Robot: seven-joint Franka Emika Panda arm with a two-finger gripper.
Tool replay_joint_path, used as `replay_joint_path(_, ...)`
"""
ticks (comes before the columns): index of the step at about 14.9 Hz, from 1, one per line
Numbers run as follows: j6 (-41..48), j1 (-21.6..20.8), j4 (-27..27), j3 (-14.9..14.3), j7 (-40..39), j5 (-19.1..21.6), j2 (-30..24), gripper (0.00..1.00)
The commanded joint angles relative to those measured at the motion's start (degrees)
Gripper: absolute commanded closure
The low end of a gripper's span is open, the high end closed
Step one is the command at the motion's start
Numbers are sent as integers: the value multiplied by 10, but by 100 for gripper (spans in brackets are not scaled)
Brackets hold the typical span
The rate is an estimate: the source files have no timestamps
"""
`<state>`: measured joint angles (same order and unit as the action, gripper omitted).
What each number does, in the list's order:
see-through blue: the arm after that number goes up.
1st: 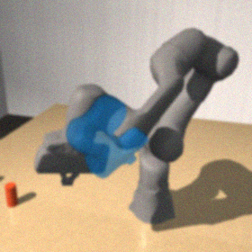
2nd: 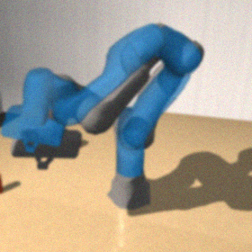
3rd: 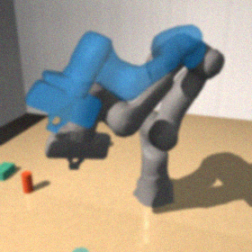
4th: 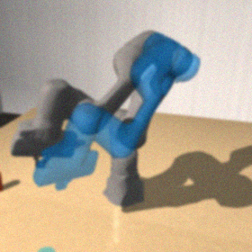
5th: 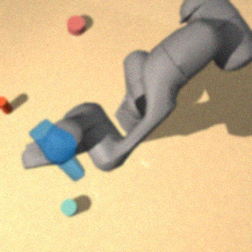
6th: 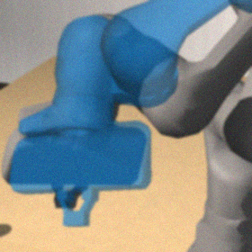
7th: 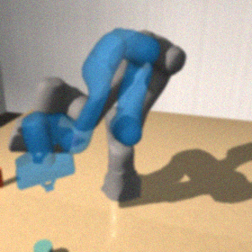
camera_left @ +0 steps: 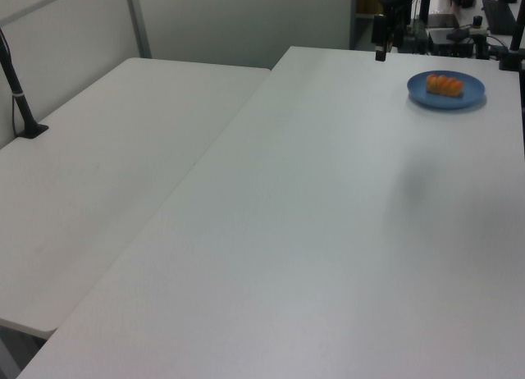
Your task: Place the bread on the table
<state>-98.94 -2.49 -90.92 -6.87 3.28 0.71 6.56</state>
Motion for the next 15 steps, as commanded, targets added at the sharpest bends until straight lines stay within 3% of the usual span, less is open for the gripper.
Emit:
replay_joint_path(1, 15, -1, -6, -5, 4, -10, -16, 0)
replay_joint_path(7, 9, 3, -5, -14, 1, -33, -13, 0)
replay_joint_path(11, 4, 3, -4, -62, -33, -28, -12, 0)
replay_joint_path(15, 0, 3, -6, -142, -142, -23, -2, 0)
